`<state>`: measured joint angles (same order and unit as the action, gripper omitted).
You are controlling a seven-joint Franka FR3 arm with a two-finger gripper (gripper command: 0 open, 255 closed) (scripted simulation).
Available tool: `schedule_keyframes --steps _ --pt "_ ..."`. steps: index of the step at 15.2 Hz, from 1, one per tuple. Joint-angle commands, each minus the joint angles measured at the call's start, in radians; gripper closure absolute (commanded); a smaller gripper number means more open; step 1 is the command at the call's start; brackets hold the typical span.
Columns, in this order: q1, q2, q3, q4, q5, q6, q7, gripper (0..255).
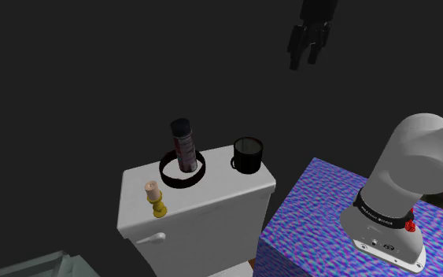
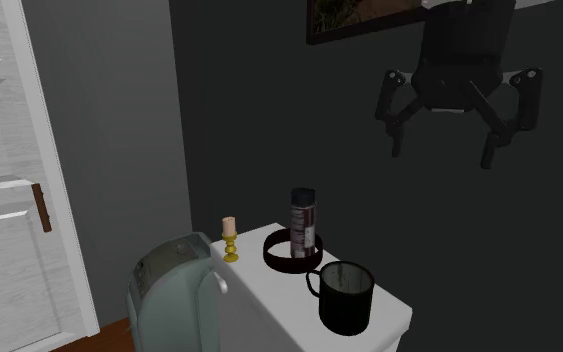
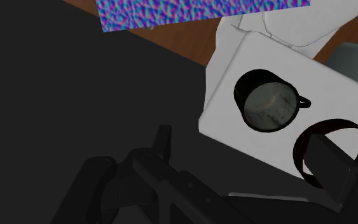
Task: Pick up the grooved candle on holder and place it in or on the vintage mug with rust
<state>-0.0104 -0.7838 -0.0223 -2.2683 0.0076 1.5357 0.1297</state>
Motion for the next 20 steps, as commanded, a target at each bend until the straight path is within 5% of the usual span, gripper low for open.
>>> schedule_keyframes --steps 1,11,20 --pt "0.0 0.0 0.0 0.0 0.0 0.0 0.0 0" --pt "0.051 0.127 0.204 -0.055 0.108 0.18 0.226 0" --pt "0.076 0.349 0.387 0.003 0.14 0.345 0.434 0"
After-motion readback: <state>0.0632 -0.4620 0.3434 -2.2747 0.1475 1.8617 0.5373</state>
